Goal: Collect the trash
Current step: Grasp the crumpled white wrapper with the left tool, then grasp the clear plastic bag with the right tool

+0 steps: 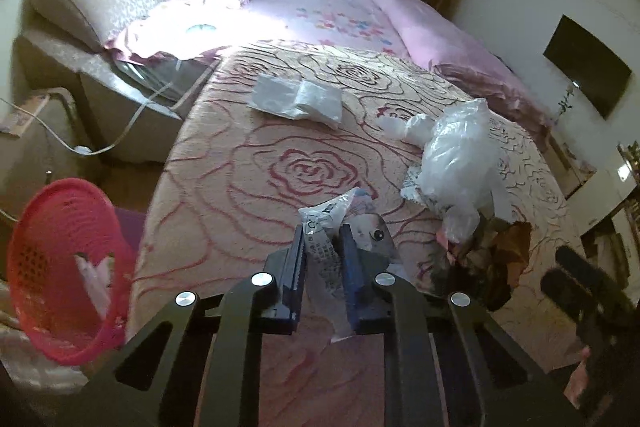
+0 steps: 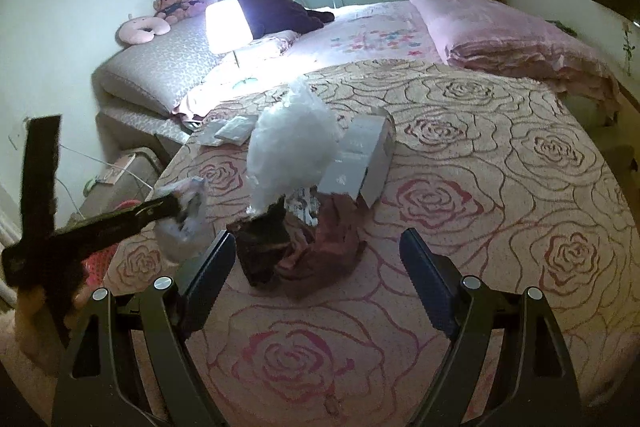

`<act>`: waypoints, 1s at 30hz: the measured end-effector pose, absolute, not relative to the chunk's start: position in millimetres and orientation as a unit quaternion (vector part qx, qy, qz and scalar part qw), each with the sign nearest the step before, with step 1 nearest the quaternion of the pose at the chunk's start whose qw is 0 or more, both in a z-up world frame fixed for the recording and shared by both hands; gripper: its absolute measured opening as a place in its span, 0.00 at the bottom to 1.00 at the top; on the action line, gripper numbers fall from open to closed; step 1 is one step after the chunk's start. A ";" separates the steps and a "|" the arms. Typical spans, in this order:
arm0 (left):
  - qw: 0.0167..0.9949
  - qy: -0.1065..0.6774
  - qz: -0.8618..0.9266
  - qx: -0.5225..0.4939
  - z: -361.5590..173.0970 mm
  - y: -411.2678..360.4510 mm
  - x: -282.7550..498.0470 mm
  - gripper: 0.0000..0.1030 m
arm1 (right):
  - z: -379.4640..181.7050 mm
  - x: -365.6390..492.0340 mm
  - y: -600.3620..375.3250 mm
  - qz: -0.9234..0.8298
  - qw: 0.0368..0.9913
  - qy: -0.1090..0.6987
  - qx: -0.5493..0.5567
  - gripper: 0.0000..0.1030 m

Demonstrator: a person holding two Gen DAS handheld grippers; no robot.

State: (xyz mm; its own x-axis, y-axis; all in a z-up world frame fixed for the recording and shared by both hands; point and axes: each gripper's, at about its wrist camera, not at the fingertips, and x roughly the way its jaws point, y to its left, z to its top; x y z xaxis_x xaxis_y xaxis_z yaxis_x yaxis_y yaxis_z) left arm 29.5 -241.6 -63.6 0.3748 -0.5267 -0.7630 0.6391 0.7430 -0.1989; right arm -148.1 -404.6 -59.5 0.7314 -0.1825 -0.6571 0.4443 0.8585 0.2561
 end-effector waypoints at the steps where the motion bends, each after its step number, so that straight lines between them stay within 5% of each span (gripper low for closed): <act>1: 0.829 0.432 -0.349 0.064 -62.0 -237.3 28.4 0.15 | -57.9 -144.6 -404.3 -0.173 0.909 0.323 0.198 0.79; 22: 0.852 0.411 -0.322 0.041 -50.3 -190.3 29.8 0.14 | -58.1 -37.3 -422.8 -0.179 0.905 0.356 0.152 0.89; 24: 0.853 0.410 -0.321 0.041 -50.5 -187.3 30.3 0.14 | -64.0 -31.7 -421.8 -0.185 0.900 0.368 0.145 0.85; 26: 0.855 0.410 -0.317 0.042 -50.7 -184.3 31.1 0.14 | -70.1 -27.7 -422.1 -0.181 0.895 0.381 0.144 0.67; 30: 0.857 0.410 -0.311 0.036 -49.3 -178.0 33.7 0.14 | -66.8 -29.2 -419.1 -0.170 0.897 0.382 0.141 0.52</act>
State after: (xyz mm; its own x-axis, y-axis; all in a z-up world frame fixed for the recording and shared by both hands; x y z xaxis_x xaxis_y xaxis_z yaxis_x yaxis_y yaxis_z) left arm 33.7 -178.0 -49.3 0.4705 -0.5043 -0.7241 0.5629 0.8035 -0.1938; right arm -29.2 -419.1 -66.8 0.6505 -0.1973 -0.7334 0.4124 0.9027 0.1229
